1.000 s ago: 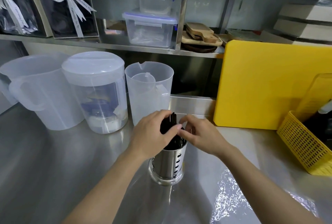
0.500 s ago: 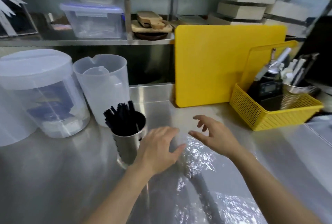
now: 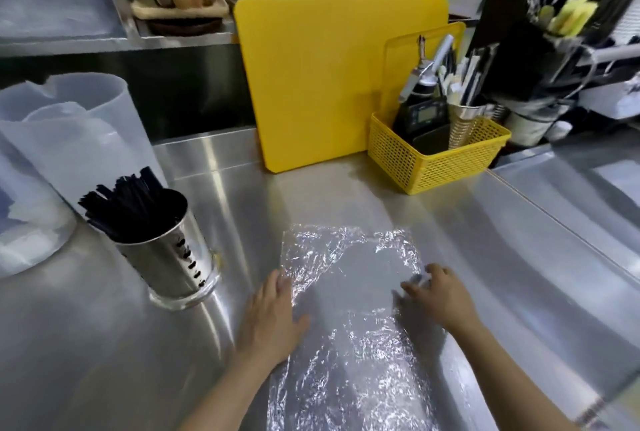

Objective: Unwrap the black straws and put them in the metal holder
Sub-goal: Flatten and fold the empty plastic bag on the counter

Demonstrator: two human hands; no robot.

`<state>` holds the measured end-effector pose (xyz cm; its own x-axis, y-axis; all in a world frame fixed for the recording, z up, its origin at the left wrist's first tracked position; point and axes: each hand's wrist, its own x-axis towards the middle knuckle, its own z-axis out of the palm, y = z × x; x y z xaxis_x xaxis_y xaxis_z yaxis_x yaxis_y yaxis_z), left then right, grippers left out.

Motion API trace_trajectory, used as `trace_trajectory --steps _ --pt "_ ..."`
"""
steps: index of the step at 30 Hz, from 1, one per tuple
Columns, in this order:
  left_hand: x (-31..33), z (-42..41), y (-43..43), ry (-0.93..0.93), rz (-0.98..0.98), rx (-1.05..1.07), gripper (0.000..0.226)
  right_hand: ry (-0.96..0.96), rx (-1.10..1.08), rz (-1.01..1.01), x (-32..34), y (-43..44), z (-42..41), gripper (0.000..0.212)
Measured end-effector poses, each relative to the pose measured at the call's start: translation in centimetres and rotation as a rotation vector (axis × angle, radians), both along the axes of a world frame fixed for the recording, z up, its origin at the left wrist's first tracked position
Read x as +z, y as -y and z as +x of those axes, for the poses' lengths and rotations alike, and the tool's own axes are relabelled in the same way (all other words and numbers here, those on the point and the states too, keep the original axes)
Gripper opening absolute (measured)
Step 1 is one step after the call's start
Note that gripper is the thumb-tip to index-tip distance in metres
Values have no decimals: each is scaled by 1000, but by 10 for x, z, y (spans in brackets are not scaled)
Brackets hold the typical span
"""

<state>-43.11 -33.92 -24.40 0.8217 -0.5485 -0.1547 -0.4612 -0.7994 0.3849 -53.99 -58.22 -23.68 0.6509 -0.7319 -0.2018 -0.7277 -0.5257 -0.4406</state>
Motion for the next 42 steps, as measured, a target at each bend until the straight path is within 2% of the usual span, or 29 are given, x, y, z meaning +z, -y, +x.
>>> trace_trajectory --steps 2,4,5,8,9,11,13,16,17,19,22,24,27,31,36,40,42 --pt "1 -4 -1 -12 -12 105 78 -23 -80 105 1 -1 -7 52" --pt "6 -5 -3 -113 -28 226 78 26 -147 289 1 -3 -10 37" --pt "9 -4 -4 -187 -39 283 71 61 -151 369 1 -3 -12 28" --pt "13 1 -9 -361 -157 349 17 164 -119 590 6 -5 -17 13" --pt "12 2 -12 -424 -251 376 13 197 -112 674 10 -7 -19 10" --pt "14 4 -19 -549 -419 423 18 237 -86 792 14 -10 -25 10" --pt "24 3 -26 -651 -495 415 17 245 -57 862 11 -11 -31 14" --pt "24 4 -36 -788 -509 405 44 283 -81 912 4 -13 -38 13" --pt "21 6 -40 -764 -472 411 44 317 -99 927 3 -15 -39 12" --pt "19 10 -48 -707 -441 396 12 380 -129 932 4 -18 -40 15" --pt "10 11 -56 -676 -455 406 25 393 -134 973 7 -21 -44 19" --pt "9 10 -57 -664 -476 405 25 355 -118 959 8 -22 -46 21" --pt "4 12 -59 -637 -487 416 20 346 -114 937 8 -22 -50 11" --pt "3 14 -60 -694 -624 389 17 399 -109 979 10 -23 -53 7" --pt "5 17 -58 -742 -738 384 30 549 -179 979 1 -19 -56 26" --pt "3 18 -55 -704 -756 416 53 589 -132 958 1 -17 -60 19" --pt "4 17 -54 -683 -756 408 61 603 -155 941 2 -17 -60 37"
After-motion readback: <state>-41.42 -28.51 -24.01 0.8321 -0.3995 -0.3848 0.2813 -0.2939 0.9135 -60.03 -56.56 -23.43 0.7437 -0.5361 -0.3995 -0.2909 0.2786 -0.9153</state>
